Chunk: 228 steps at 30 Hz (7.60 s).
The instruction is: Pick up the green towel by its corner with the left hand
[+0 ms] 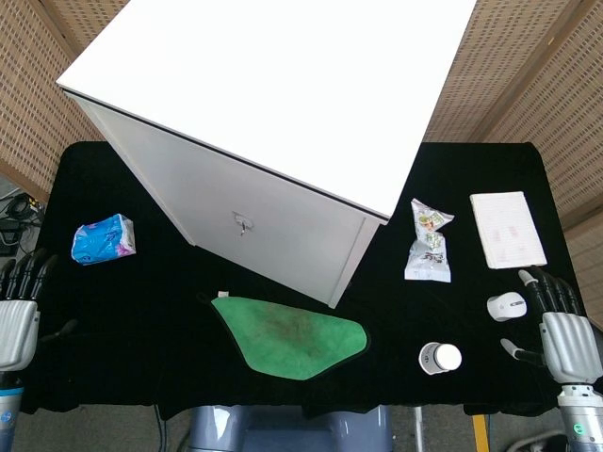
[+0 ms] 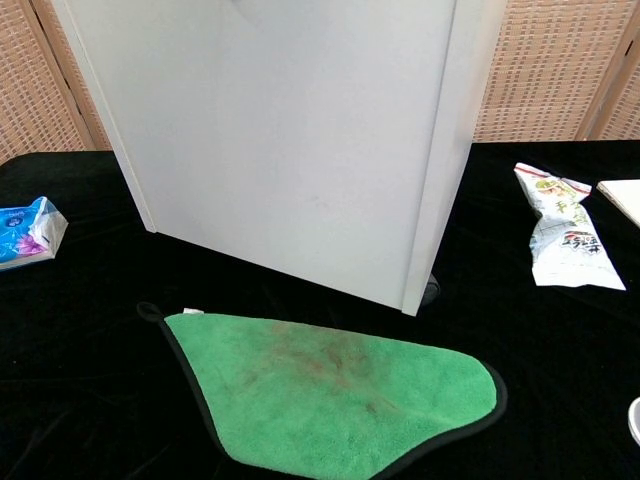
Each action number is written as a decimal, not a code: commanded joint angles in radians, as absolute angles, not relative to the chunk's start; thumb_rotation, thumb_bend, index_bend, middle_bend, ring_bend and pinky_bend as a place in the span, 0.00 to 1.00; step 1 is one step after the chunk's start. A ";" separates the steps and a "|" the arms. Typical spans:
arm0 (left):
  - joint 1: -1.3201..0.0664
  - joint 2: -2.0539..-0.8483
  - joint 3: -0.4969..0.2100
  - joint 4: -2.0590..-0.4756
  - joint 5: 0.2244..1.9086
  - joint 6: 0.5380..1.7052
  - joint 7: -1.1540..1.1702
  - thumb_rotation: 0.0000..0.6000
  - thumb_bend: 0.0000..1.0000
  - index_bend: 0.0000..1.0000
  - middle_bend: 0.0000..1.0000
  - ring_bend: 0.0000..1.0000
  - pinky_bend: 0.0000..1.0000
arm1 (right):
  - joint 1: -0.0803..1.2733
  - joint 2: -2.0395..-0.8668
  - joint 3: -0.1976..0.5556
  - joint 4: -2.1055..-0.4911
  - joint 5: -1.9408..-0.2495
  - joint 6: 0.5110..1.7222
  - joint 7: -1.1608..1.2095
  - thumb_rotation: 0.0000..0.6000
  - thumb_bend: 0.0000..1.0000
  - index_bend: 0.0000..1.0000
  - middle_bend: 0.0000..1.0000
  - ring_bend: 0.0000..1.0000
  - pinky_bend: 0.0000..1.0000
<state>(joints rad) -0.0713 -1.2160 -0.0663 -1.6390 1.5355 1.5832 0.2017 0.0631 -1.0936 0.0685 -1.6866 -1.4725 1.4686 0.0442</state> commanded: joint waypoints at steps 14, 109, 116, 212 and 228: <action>-0.226 -1.307 -0.036 -1.541 1.734 1.442 0.196 1.00 0.04 0.07 0.18 0.13 0.13 | 0.066 -1.091 0.078 -1.684 -1.453 1.460 0.053 1.00 0.12 0.00 0.00 0.00 0.00; -0.665 -1.804 -0.012 -1.355 1.163 0.974 0.881 1.00 0.41 0.27 0.81 0.65 0.54 | 0.063 -1.058 0.094 -1.674 -1.437 1.450 0.173 1.00 0.12 0.00 0.00 0.00 0.00; -0.666 -1.794 -0.007 -1.364 1.166 0.981 0.880 1.00 0.49 0.34 0.81 0.65 0.54 | 0.063 -1.059 0.093 -1.675 -1.439 1.450 0.171 1.00 0.12 0.00 0.00 0.00 0.00; -0.855 -1.498 -0.105 -1.304 2.056 1.447 0.516 1.00 0.58 0.89 0.86 0.67 0.53 | 0.057 -1.056 0.099 -1.679 -1.437 1.462 0.182 1.00 0.12 0.00 0.00 0.00 0.00; -0.805 -1.532 -0.050 -1.217 2.070 1.495 0.522 1.00 0.13 0.74 0.75 0.56 0.44 | 0.057 -1.055 0.098 -1.678 -1.440 1.461 0.187 1.00 0.12 0.00 0.00 0.00 0.00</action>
